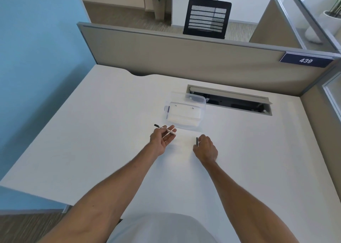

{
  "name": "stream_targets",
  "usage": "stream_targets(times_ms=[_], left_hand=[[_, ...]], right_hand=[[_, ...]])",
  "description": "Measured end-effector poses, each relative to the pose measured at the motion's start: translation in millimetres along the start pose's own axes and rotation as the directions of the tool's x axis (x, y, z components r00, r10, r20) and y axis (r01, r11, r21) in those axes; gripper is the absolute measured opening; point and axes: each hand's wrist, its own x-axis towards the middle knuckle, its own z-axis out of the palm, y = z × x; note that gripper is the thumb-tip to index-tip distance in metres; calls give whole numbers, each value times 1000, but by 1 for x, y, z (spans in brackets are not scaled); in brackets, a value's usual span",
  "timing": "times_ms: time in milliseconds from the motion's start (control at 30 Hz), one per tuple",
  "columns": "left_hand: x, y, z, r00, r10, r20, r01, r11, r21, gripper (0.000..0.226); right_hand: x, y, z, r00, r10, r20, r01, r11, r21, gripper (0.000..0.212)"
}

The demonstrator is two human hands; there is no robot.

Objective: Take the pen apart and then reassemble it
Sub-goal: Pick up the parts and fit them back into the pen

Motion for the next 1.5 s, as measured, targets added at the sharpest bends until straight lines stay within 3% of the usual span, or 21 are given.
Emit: stream_targets(times_ms=[433,800,933,1500], left_hand=[[15,0,5,1000,4,-18,-2,996,92,18],[16,-2,9,1000,17,8,-17,999,29,18],[13,-1,8,999,47,-7,-47,999,20,17],[0,-4,9,998,59,-1,-59,998,28,19]], right_hand=[[6,5,0,1000,26,-7,-26,1000,15,22],[0,-13,-15,970,-237,47,222,950,222,13],[-10,-18,-12,957,-291,-10,285,928,241,9],[-29,-22,-13,958,-278,-74,287,897,337,6]])
